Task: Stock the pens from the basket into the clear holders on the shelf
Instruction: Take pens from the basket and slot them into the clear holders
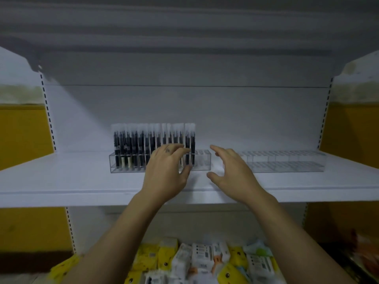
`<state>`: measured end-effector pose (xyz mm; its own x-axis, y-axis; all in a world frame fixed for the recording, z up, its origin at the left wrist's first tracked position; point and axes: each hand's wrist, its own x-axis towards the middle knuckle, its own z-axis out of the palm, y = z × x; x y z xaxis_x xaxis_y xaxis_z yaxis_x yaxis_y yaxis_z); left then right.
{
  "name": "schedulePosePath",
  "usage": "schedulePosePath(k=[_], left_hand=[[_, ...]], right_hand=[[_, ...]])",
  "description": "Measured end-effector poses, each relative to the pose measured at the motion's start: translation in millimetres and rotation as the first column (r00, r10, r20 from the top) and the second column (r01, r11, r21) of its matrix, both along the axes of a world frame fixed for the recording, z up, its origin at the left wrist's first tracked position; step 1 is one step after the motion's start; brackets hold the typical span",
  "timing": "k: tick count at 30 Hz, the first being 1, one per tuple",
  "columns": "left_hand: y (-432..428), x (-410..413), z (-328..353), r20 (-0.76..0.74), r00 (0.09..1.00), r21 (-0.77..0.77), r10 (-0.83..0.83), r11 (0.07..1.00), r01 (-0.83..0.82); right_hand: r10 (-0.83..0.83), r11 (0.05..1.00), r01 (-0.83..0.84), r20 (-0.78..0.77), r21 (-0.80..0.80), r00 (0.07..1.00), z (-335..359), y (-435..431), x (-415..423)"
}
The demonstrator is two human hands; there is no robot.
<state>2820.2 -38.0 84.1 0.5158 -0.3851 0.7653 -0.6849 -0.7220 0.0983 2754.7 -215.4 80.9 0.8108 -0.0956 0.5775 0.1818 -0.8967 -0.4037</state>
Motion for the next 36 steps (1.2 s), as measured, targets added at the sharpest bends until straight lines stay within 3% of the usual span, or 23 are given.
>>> schedulePosePath(k=[11,20,24,29,36], left_hand=[[24,-88,-78,-0.093,0.996,0.122,0.007,0.993,0.004],[28,-105,-186,-0.386,0.920,0.257,0.062,0.965,0.043],[23,-91,-241,-0.534,0.836,0.321,0.128,0.945,0.060],[19,-73,-314,-0.723,0.656,0.405,0.217,0.902,0.148],[20,-58,-411,-0.857,0.401,0.432,0.323,0.875,0.218]], right_hand=[[-0.112,0.980,0.107,-0.021,-0.166,0.994,-69,20,-78],[-0.128,0.983,0.059,-0.415,-0.175,0.901,-190,31,-90],[-0.098,0.992,0.034,-0.580,-0.121,0.809,-248,26,-72],[-0.067,0.998,0.035,-0.796,-0.057,0.602,-320,20,-53],[0.076,0.994,0.051,-0.939,0.099,0.336,-423,8,-54]])
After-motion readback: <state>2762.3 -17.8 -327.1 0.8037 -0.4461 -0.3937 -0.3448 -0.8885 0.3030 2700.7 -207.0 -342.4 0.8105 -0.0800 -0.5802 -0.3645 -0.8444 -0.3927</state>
